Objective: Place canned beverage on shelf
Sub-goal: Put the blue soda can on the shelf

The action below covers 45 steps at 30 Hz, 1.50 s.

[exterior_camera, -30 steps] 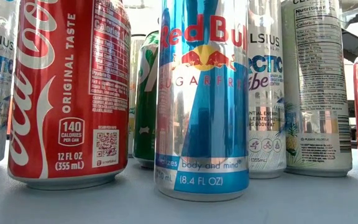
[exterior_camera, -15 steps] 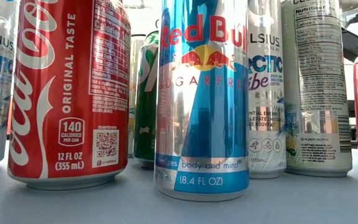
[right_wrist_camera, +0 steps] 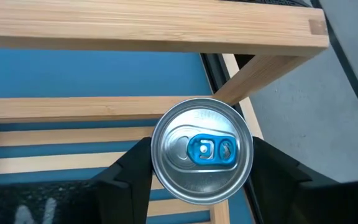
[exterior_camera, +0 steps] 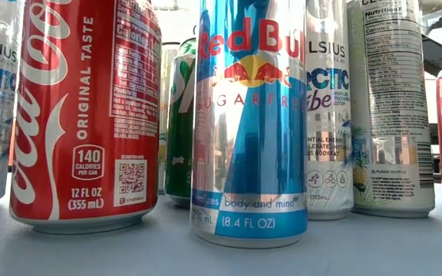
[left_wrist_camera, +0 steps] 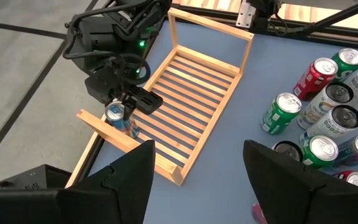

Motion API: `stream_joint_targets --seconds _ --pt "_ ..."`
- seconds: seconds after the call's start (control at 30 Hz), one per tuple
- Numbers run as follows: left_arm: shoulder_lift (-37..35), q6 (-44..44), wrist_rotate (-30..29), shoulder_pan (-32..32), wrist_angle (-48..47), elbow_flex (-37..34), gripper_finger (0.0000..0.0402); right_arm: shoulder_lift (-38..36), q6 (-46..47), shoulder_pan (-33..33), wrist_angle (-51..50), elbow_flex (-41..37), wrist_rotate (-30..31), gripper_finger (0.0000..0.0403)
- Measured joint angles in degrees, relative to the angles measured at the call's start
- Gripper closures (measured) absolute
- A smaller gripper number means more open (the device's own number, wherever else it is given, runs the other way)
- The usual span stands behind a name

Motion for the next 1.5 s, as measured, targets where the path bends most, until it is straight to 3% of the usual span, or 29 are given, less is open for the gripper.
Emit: stream_joint_targets --seconds 0.93,1.27,1.5 --pt "0.0 -0.1 -1.3 0.0 0.0 0.0 0.0168 0.0 -1.2 -0.5 0.1 0.2 -1.0 0.0112" --pt "0.0 0.3 -1.3 0.0 0.0 0.0 0.0168 0.1 -1.2 -1.6 -6.5 5.7 -1.1 0.011" --pt "0.0 1.5 0.6 0.0 0.0 0.0 0.0168 -8.5 -4.7 0.1 -15.5 5.3 -4.0 0.011"
